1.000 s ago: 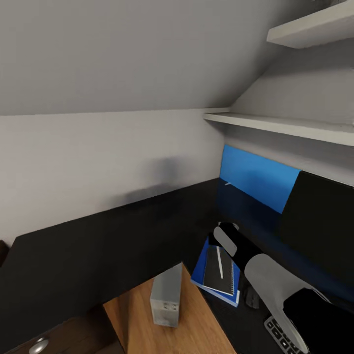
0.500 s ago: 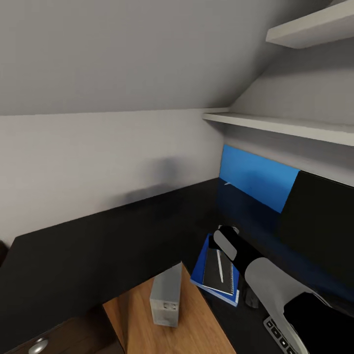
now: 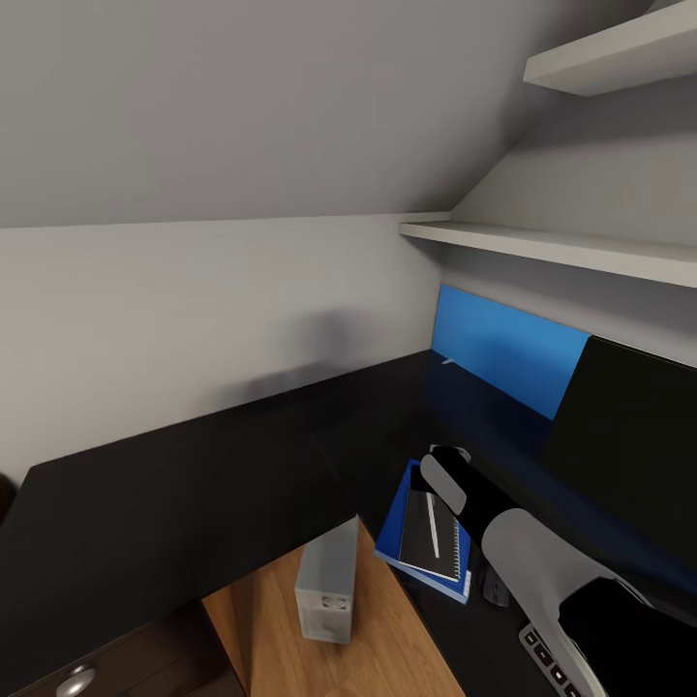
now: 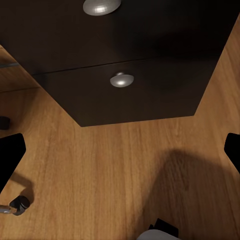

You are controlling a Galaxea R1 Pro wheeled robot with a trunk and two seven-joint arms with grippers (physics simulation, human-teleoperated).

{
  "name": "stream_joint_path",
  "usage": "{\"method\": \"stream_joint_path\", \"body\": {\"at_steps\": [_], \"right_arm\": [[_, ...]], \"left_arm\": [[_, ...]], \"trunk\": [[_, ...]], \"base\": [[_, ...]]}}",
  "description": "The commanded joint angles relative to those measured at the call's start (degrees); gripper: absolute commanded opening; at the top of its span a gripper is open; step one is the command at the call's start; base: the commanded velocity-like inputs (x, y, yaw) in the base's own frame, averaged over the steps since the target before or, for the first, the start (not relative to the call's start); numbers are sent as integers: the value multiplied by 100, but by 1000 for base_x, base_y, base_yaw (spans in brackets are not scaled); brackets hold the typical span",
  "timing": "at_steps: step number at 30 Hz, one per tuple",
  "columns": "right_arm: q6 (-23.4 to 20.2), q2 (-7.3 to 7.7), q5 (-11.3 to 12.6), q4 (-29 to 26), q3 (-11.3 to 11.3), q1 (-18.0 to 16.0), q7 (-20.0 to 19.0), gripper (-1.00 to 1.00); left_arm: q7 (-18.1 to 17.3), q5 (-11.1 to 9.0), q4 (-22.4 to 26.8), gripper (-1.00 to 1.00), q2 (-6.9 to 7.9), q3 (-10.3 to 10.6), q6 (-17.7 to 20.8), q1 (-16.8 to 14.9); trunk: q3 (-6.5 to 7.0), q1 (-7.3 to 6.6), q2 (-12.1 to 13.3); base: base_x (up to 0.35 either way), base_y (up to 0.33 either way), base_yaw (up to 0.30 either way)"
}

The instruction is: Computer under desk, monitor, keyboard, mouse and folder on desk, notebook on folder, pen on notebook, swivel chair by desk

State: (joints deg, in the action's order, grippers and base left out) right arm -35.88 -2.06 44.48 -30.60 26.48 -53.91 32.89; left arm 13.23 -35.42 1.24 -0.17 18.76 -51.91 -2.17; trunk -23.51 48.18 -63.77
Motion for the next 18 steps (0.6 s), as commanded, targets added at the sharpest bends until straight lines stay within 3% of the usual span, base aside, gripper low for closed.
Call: {"method": "stream_joint_path", "body": {"at_steps": [1,18], "right_arm": [[-3,6,65,-7,34,-6,51,-100],[2,18,61,1,32,-6,34,-100]], "left_arm": [[40,-17,0,100,-1,49,-12,-3],[40,-17,1,100,-1,49,-12,-3]], "trunk": [[-7,0,-4],[-7,0,-4]], "base": [[0,0,0],[0,0,0]]}}
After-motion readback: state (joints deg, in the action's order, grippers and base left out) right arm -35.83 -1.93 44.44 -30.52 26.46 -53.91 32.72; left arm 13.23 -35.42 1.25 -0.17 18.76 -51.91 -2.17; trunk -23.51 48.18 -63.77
